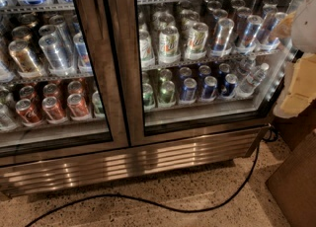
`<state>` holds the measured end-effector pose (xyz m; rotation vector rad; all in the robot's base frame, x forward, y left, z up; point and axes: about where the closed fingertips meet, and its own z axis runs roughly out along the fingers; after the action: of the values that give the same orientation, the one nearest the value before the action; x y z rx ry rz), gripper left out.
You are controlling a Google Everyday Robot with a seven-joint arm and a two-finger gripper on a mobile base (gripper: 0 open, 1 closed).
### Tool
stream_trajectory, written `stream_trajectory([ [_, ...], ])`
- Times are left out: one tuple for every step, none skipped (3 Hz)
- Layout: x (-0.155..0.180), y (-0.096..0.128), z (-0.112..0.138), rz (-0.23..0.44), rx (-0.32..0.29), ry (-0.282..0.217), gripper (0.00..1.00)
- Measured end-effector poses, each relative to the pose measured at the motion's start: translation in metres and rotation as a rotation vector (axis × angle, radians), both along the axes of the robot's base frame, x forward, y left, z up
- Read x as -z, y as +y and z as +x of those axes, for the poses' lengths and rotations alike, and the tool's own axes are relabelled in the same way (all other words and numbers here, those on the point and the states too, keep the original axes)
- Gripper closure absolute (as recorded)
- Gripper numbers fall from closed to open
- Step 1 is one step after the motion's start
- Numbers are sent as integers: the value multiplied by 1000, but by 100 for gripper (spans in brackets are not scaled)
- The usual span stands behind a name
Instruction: Open left fridge door
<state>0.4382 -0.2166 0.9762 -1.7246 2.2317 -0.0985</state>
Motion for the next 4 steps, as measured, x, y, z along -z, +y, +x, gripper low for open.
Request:
stream_trajectory([
  [0,0,0,0,0,0,0],
  [-3,9,2,18,-20,-18,0],
  [-3,29,7,59,-72,-35,0],
  [-3,29,7,60,-72,-35,0],
])
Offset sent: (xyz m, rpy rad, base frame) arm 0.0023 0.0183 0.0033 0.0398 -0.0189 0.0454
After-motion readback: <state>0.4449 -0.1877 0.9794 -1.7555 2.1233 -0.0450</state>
